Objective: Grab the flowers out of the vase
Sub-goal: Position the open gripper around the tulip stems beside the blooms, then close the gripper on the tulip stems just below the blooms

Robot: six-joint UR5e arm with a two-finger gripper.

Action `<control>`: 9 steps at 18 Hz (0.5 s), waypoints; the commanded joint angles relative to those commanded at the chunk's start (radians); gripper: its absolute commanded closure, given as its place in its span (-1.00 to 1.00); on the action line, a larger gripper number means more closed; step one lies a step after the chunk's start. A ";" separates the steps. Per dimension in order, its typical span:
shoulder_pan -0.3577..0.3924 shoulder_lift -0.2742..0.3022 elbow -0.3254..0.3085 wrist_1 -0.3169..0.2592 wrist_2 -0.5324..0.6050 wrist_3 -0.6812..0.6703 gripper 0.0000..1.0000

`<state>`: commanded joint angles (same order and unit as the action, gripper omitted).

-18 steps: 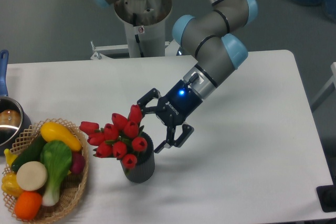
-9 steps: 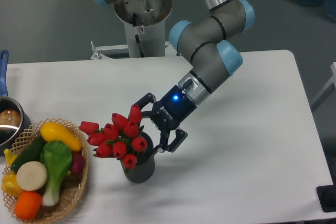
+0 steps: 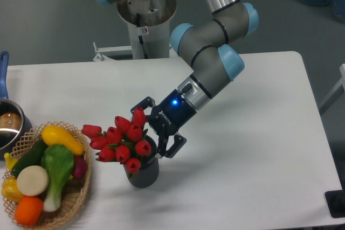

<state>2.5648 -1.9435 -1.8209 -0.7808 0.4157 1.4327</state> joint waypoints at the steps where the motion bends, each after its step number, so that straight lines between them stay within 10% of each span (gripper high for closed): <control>1: -0.003 -0.002 0.005 0.000 0.000 0.000 -1.00; 9: -0.020 -0.020 0.022 0.000 0.002 0.000 -1.00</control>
<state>2.5449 -1.9635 -1.7994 -0.7808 0.4172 1.4327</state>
